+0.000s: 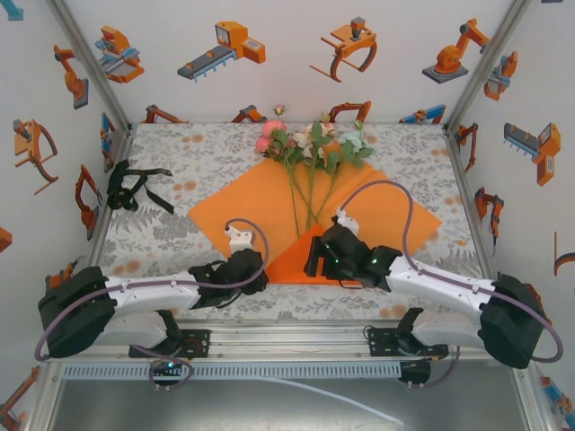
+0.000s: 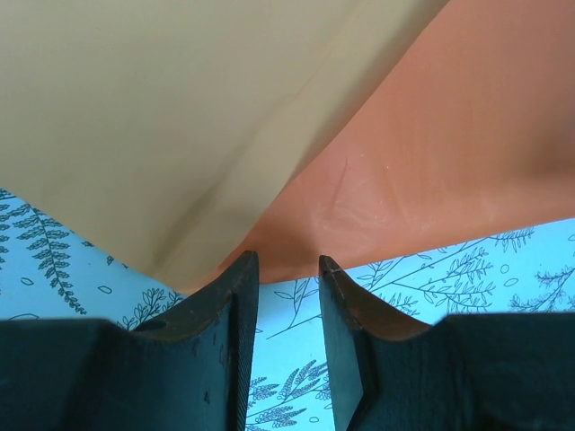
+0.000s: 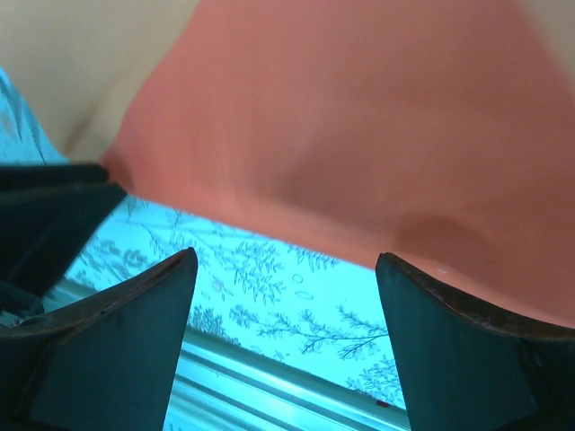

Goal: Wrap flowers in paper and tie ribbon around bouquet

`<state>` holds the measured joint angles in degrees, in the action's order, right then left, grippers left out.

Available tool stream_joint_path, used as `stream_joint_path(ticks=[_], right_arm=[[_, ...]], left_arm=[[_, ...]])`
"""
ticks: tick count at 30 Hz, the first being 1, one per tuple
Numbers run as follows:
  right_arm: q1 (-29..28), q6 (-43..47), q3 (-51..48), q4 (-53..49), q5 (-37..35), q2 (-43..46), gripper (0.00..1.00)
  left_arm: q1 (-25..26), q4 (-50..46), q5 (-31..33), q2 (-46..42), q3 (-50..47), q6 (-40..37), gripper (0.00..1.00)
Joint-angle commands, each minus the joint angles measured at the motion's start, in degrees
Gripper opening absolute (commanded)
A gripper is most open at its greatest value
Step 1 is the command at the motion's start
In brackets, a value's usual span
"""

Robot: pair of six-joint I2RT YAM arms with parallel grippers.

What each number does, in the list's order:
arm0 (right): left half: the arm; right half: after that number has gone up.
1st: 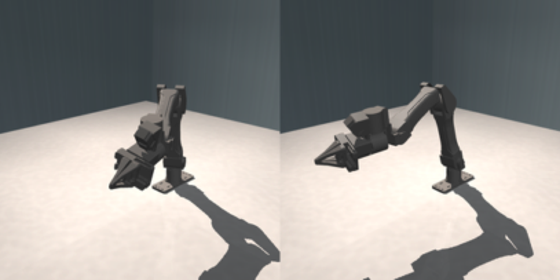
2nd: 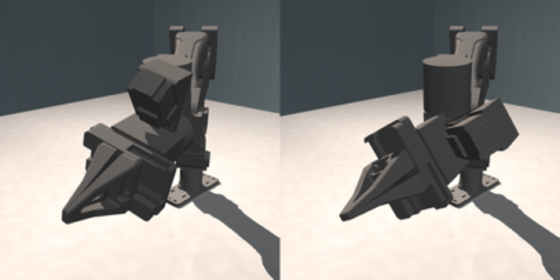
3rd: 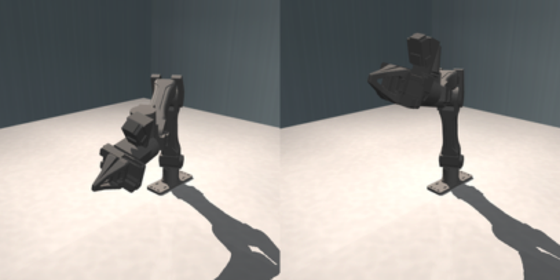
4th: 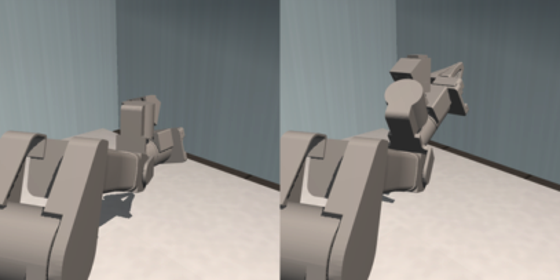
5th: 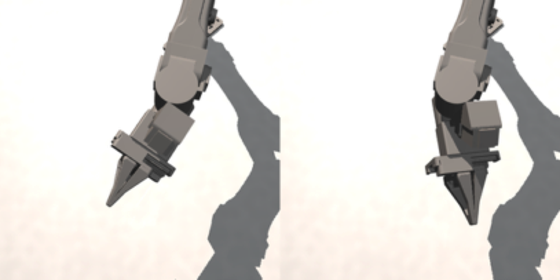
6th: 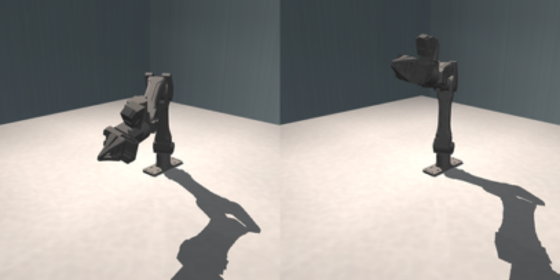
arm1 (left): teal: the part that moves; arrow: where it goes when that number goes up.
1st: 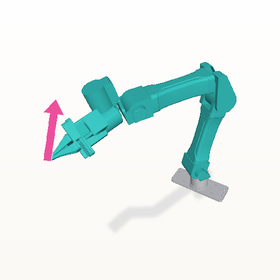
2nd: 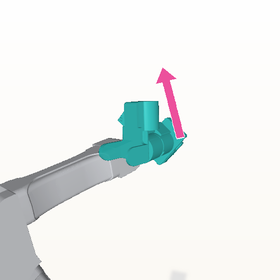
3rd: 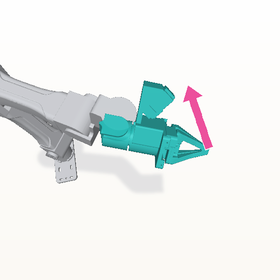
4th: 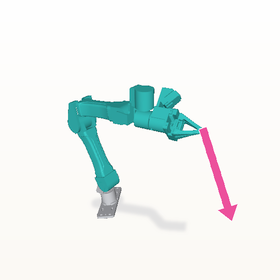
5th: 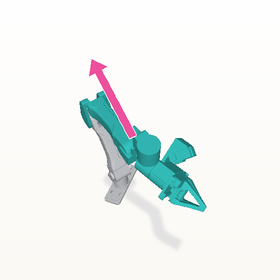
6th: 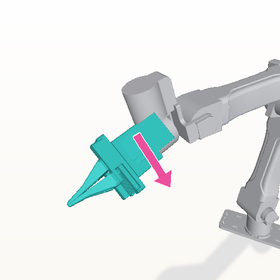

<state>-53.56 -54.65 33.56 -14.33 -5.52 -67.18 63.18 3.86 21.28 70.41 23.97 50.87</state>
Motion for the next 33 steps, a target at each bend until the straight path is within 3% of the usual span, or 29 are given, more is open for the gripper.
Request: stream_joint_path(ticks=[1, 4, 14, 26, 33], right_arm=[[-0.58, -4.16, -1.53, 2.89, -1.37, -1.72, 0.73], [-0.02, -4.14, -2.96, 0.16, -5.56, -1.14, 0.73], [3.07, -6.04, -8.41, -5.35, -8.04, 3.93, 0.72], [14.31, -7.39, -12.97, -20.12, -11.04, 19.99, 0.72], [15.94, -6.82, -11.1, -23.04, -12.29, 22.13, 0.73]], left_arm=[[-0.42, -2.67, 1.63, 0.1, -2.06, 2.33, 0.36], [-0.34, -3.04, 1.65, 0.62, -2.33, 2.58, 0.35], [-0.56, -4.42, 3.11, -0.87, -3.93, 4.19, 0.34], [-0.65, -5.56, 3.6, -1.73, -4.3, 5.03, 0.33], [-0.6, -7.01, 4.19, -4.23, -4.13, 5.05, 0.34]])
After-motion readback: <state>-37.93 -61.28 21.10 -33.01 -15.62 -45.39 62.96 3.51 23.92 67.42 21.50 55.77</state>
